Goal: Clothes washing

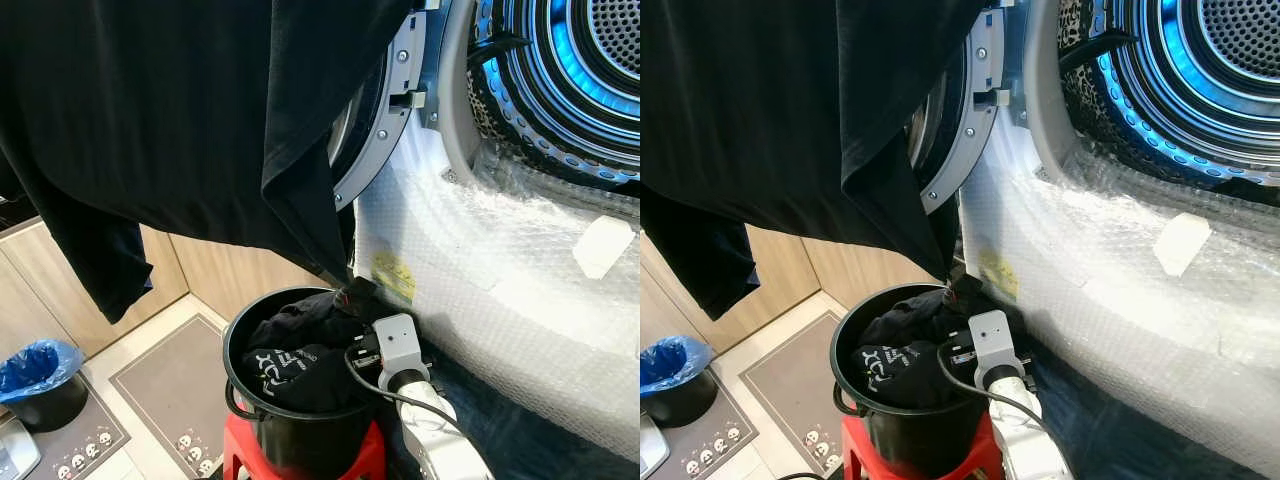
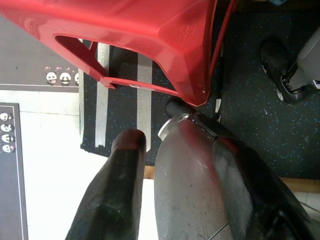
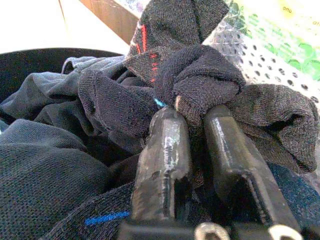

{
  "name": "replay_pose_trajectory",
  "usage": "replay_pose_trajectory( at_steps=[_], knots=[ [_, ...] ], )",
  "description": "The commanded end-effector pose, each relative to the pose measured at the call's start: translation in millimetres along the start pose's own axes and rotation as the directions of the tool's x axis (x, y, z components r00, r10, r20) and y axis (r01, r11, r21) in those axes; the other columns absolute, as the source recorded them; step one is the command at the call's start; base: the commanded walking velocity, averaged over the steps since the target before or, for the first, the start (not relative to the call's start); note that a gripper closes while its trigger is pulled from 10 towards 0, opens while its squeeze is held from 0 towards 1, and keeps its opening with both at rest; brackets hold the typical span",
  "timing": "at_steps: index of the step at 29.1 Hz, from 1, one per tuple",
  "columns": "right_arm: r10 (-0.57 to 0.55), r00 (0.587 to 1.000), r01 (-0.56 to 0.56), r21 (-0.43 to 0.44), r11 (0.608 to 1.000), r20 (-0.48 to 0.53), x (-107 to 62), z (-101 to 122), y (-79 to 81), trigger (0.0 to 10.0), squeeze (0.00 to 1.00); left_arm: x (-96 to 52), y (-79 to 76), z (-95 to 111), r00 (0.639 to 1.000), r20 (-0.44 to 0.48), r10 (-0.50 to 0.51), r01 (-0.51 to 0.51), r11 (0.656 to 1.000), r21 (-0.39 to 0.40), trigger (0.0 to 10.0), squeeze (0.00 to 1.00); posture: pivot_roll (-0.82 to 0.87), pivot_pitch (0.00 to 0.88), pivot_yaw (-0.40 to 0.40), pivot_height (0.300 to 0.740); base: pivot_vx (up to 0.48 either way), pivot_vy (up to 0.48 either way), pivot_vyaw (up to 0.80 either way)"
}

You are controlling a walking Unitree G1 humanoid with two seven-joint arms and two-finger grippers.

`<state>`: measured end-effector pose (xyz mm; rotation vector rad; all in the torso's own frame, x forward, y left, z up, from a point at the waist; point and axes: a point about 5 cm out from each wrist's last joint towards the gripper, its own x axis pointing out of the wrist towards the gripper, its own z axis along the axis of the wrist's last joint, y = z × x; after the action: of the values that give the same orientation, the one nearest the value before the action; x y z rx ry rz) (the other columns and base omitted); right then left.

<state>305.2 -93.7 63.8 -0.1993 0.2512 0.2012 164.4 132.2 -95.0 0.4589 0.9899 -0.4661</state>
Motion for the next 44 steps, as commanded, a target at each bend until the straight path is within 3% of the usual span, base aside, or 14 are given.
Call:
replay_pose_trajectory(
  at_steps=[1,21,22,23,24,32,33,34,38,40,42,44],
  knots=[
    [-0.004,1.0,0.004,-0.005,1.0,-0.004,-1.2,-3,-0.3,0.0,0.0,-1.7,-3.0,-14,0.998,-0.057,-0.01,0.01,1.0,0.006,10.0,0.0,-0.18,0.0,0.05,0.74,0.0,0.0,0.0],
    [0.033,0.996,-0.034,0.02,0.999,0.082,-4.6,4,-2.6,0.0,0.0,-1.8,0.6,-14,0.998,-0.061,0.003,-0.003,1.0,-0.008,10.0,0.0,-0.16,0.0,0.044,0.74,0.0,0.0,0.0],
    [0.047,0.993,-0.05,0.021,0.999,0.104,-5.5,7,-2.4,2.9,0.0,-1.8,0.6,-13,0.998,-0.061,0.002,-0.003,1.0,-0.008,10.0,0.0,-0.17,0.0,0.043,0.74,0.0,0.0,0.0],
    [0.058,0.991,-0.061,0.023,0.998,0.118,-6.2,9,-2.1,4.9,0.0,-1.8,0.6,-13,0.998,-0.061,0.002,-0.002,1.0,-0.007,10.0,0.0,-0.17,0.0,0.043,0.74,0.0,0.0,0.0],
    [0.071,0.989,-0.075,0.024,0.997,0.127,-6.6,10,-1.7,10.0,0.0,-1.7,0.4,-13,0.998,-0.06,0.0,-0.001,1.0,-0.002,10.0,0.0,-0.17,0.0,0.044,0.74,0.0,0.0,0.0],
    [0.197,0.956,-0.217,0.069,0.974,0.219,-12.0,18,-0.5,10.0,0.0,-1.6,-1.0,-13,0.998,-0.059,-0.003,0.004,1.0,0.016,10.0,0.0,-0.17,0.0,0.044,0.74,0.0,0.0,0.0],
    [0.255,0.928,-0.298,0.132,0.945,0.27,-16.0,22,-0.1,10.0,0.0,-1.6,-1.0,-13,0.998,-0.059,-0.003,0.004,1.0,0.014,10.0,0.0,-0.17,0.0,0.045,0.74,0.0,0.0,0.0],
    [0.31,0.902,-0.363,0.138,0.922,0.302,-19.7,24,0.3,10.0,0.0,-1.5,-1.1,-12,0.998,-0.058,-0.003,0.004,1.0,0.011,10.0,0.0,-0.17,0.0,0.045,0.74,0.0,0.0,0.0],
    [0.365,0.869,-0.433,0.156,0.888,0.335,-25.2,27,-4.0,10.0,0.0,-1.3,-0.6,-11,0.998,-0.056,-0.002,0.003,1.0,0.007,10.0,0.0,-0.18,0.0,0.047,0.74,0.0,0.0,0.0],
    [0.403,0.842,-0.477,0.145,0.867,0.358,-29.5,29,-6.6,10.0,0.0,-1.3,-0.3,-11,0.998,-0.056,-0.001,0.001,1.0,0.007,10.0,0.0,-0.18,0.0,0.048,0.74,0.0,0.0,0.0],
    [0.478,0.789,-0.557,0.121,0.822,0.386,-39.5,32,-16.3,10.0,0.0,-1.1,0.0,-10,0.999,-0.053,0.0,0.0,1.0,0.007,10.0,0.0,-0.18,0.0,0.049,0.74,0.0,0.0,0.0],
    [0.505,0.772,-0.582,0.109,0.806,0.385,-42.7,32,-19.9,10.0,0.0,-1.0,0.2,-9,0.999,-0.052,0.0,0.0,1.0,0.007,10.0,0.0,-0.18,0.0,0.051,0.74,0.0,0.0,0.0]
  ],
)
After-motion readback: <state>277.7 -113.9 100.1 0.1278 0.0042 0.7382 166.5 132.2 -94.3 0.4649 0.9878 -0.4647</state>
